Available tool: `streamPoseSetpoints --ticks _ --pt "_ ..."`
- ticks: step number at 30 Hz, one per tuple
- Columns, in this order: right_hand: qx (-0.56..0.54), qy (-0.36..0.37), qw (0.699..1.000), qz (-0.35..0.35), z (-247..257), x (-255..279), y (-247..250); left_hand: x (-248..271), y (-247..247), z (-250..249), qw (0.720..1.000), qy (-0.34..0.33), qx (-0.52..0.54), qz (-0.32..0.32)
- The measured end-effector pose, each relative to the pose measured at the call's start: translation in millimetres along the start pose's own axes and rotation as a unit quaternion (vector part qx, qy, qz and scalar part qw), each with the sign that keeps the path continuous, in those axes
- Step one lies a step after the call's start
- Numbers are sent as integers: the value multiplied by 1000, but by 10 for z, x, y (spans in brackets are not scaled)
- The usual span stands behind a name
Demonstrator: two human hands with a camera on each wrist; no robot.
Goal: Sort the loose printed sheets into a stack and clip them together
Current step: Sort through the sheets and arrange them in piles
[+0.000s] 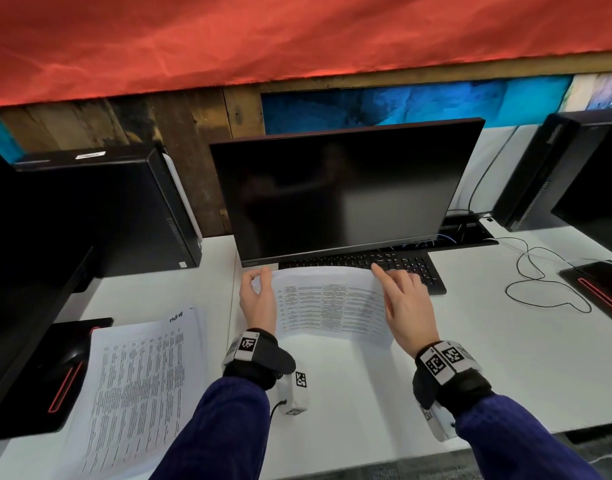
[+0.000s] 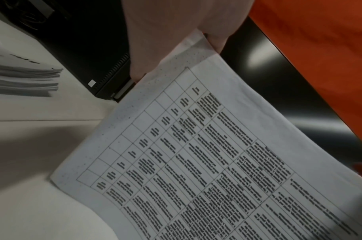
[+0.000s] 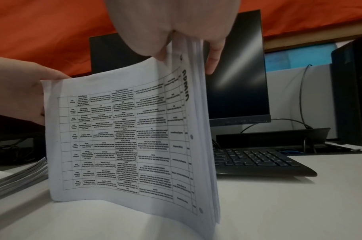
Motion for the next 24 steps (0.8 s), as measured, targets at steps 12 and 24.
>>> streamPoseSetpoints --ticks 12,24 --pt "-133 -83 986 59 -31 -63 57 268 -694 -214 643 -390 -652 95" --pt "-380 -443 812 2 -330 466 -132 385 -849 -490 691 -355 -610 155"
Point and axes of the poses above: each hand's wrist, its own x-axis away from the middle knuckle, its own y-axis out of the back of the hand, z = x × y, the point moved 2 cm from there along -x, towards the middle knuckle, and after that the axes turned 7 degrees about y, right-handed, at the moved point
